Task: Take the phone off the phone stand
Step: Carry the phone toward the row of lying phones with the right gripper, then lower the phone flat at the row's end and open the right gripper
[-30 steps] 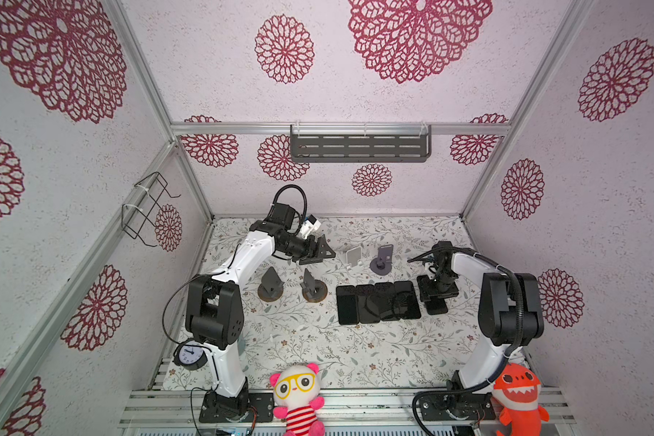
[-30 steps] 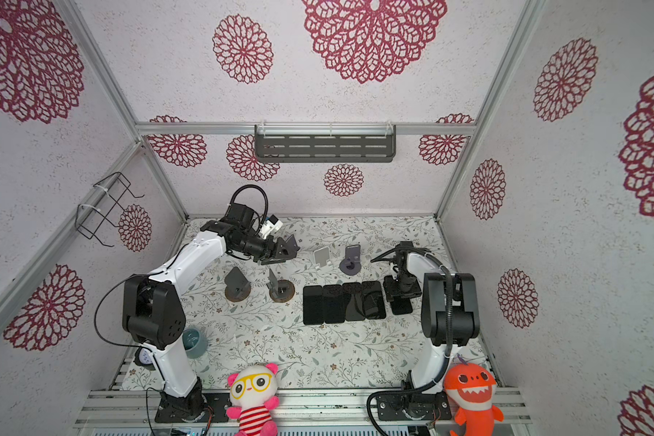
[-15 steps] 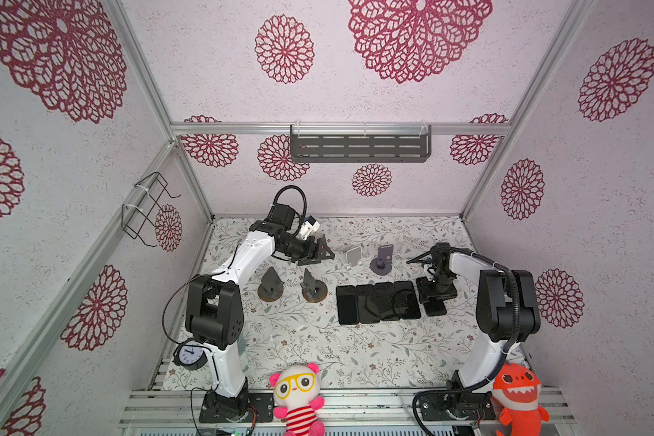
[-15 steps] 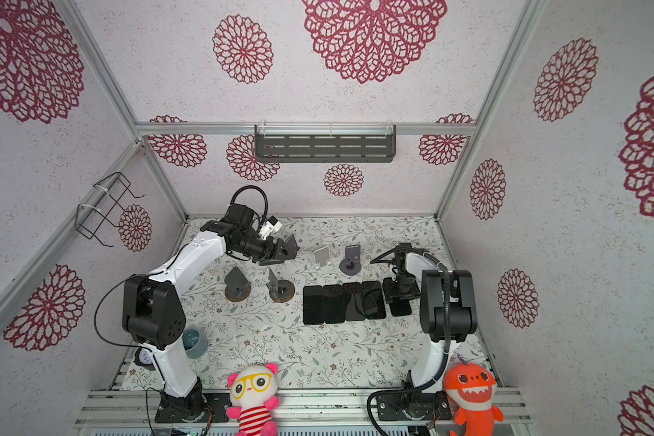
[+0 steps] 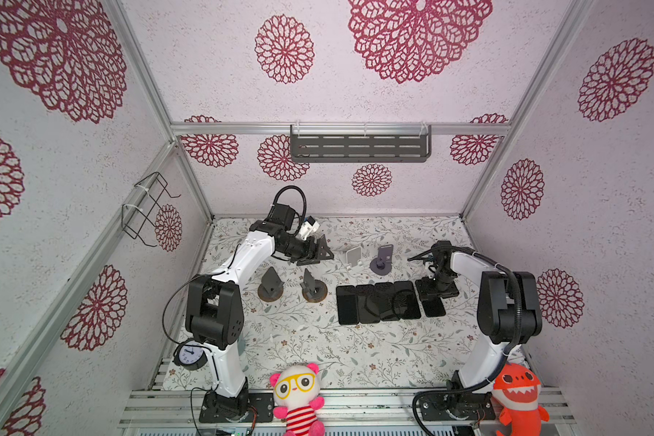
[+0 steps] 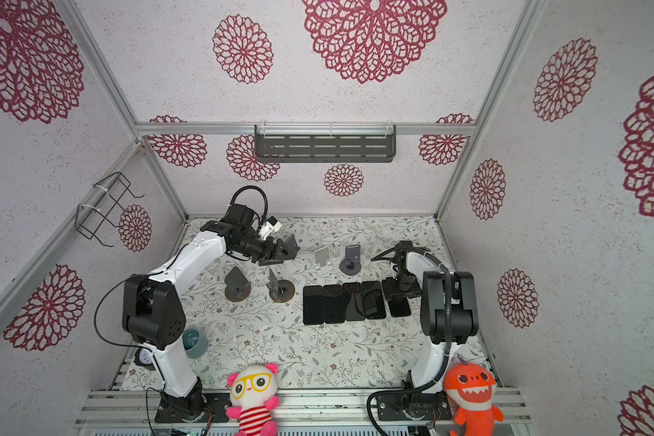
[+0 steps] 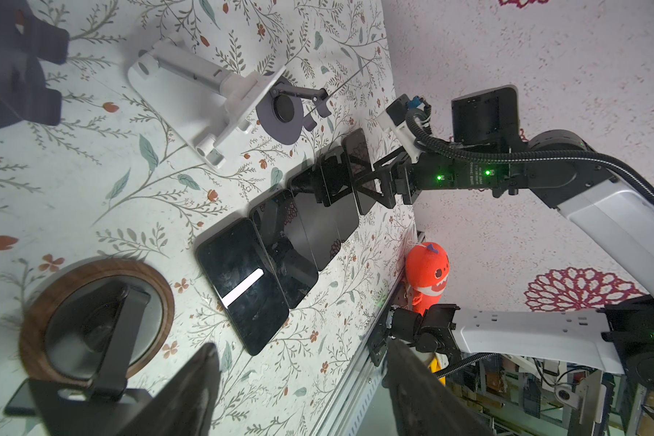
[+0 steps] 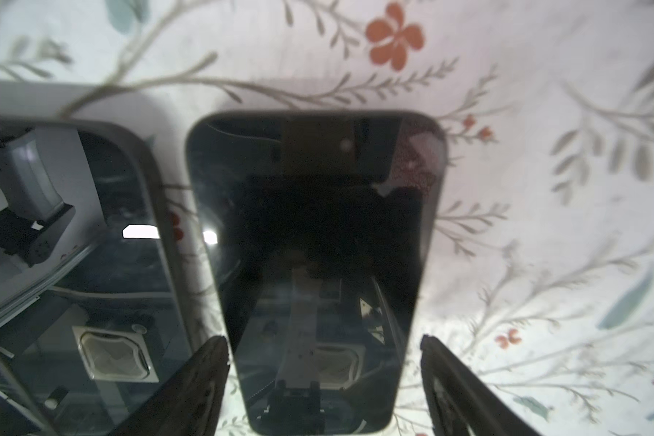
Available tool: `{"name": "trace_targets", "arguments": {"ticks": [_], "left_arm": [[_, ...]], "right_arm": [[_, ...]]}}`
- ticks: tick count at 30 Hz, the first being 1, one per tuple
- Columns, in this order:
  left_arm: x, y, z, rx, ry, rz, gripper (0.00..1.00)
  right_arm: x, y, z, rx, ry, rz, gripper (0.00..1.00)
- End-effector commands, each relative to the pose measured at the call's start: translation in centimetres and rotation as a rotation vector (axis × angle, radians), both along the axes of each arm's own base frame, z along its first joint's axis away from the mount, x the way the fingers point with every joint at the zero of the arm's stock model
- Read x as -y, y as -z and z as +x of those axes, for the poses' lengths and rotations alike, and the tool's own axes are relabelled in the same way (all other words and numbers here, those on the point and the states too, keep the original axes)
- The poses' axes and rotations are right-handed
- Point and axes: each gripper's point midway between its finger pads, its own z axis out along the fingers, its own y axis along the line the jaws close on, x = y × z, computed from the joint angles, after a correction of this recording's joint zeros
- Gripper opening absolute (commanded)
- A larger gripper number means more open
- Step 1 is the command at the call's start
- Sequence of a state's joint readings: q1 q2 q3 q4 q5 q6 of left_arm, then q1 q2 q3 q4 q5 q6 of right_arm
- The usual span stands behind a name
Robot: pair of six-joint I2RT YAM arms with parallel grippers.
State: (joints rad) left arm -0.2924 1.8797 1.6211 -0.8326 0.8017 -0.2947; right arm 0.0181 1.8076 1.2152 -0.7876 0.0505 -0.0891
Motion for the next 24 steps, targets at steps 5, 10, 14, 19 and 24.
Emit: {"name": "trace_targets", "arguments": {"ticks": [5,10,14,19,24], "left_arm": [[-0.1,-1.7,-0.2,0.056,0.019,-0.011,0.73],[-0.1,-2.0,-0.3,0.068,0.021,-0.013,0.73],[-0.1,-2.1,-0.3,0.067,0.020,-0.012,0.73],[-0.1,-2.2,-0.3,0.069,0.017,-0.011,0.73],[-0.2,-2.0,-0.2,0.067,0.017,-0.008,0.73]], "right_arm": [[4.9,-5.0,1.9,0.159,0.182,-0.082,0.69],[6.9,-3.4,1.8,0.153,0.242,-0.119,0.27],[7.1,-1.4,1.9,0.133,0.241,-0.121,0.21],[6.4,0.1,1.9,0.109,0.236,-0.094,0.22],[5.9,1.3,1.5,0.079,0.219,-0.101,0.24]]}}
